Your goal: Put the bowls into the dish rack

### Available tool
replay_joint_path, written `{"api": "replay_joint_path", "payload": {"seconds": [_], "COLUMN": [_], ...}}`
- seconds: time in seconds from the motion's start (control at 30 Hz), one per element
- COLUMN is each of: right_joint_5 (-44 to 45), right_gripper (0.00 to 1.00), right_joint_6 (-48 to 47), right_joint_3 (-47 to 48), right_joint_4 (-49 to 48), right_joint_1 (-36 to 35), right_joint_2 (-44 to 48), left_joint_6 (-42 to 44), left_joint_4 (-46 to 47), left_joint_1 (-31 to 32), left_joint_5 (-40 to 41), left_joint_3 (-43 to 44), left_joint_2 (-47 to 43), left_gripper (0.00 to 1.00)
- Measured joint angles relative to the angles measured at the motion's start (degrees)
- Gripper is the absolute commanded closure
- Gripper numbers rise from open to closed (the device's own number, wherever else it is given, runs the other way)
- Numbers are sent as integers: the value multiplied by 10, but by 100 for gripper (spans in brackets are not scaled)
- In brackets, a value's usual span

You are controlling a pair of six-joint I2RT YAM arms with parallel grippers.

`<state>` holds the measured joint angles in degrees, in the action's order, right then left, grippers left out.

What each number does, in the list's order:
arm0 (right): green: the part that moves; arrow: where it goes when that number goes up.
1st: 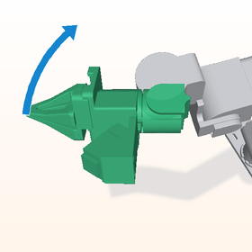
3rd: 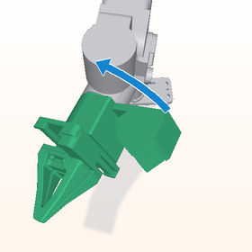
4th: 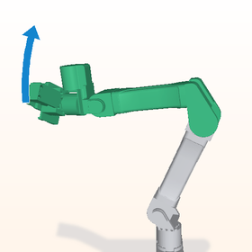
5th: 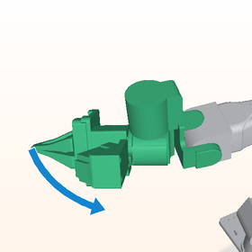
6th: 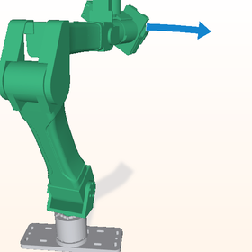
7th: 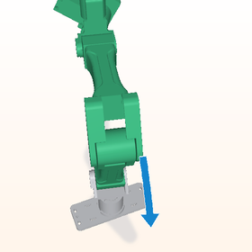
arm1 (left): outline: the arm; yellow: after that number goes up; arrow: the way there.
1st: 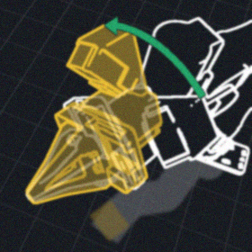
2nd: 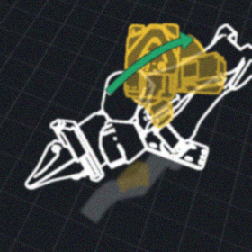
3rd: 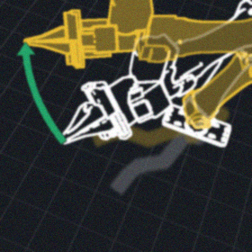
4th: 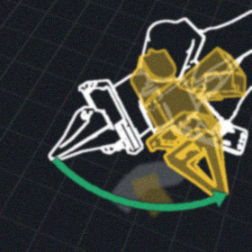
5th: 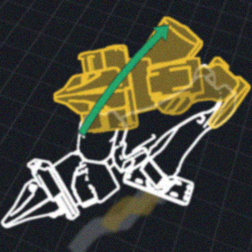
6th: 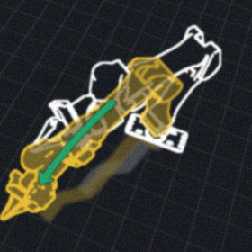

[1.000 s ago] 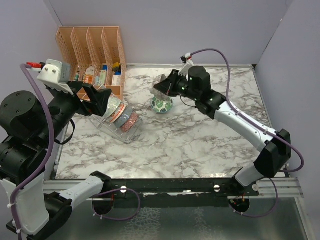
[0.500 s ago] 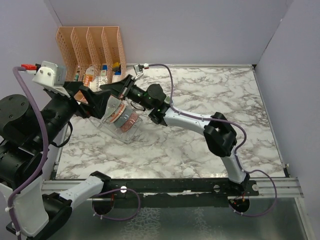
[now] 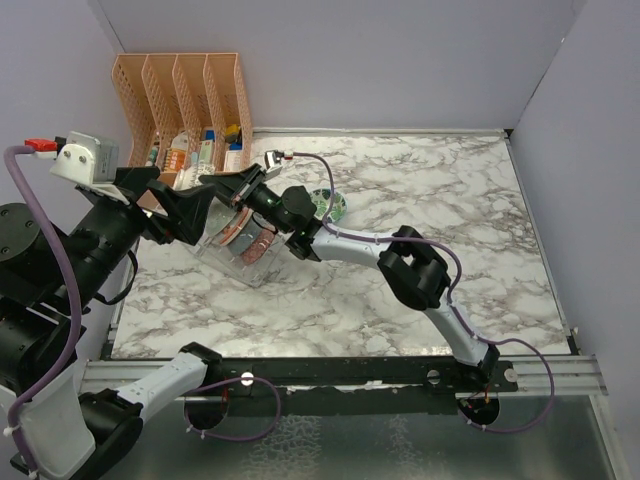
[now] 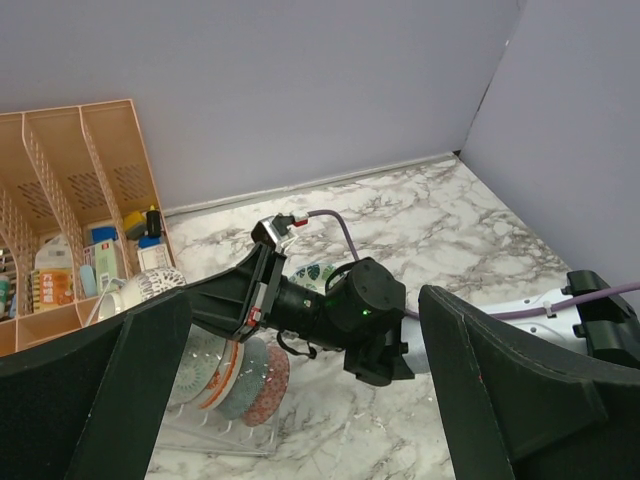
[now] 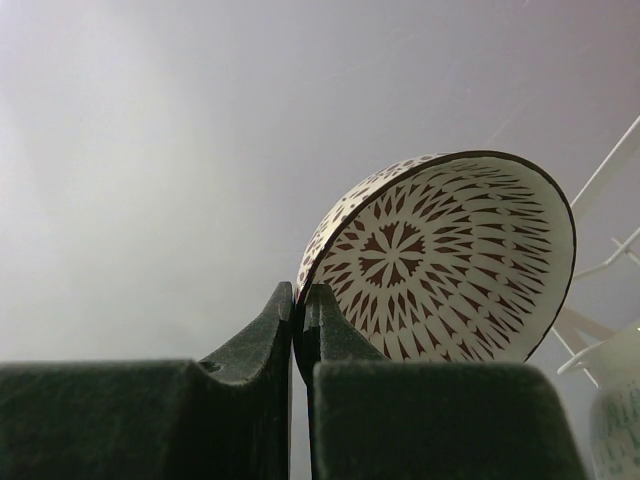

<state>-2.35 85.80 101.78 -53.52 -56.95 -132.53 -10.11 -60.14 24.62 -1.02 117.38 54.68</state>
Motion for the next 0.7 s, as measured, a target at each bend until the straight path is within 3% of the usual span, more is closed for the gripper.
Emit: {"api": "replay_joint_path", "payload": {"seconds": [0.7], "right_joint_5": [41], "right_gripper": [94], "right_joint_6": [70], "right_joint_3": [-33], "right_joint_4": [35], "right_joint_1": [-12], "right_joint_2": [-1], "left_joint_6": [11], "left_joint_4": [-4], "left_joint_1": [7], "left_joint_5": [0], "left_joint_3": [-1], "left_joint_2": [0], "left_gripper": [1]}}
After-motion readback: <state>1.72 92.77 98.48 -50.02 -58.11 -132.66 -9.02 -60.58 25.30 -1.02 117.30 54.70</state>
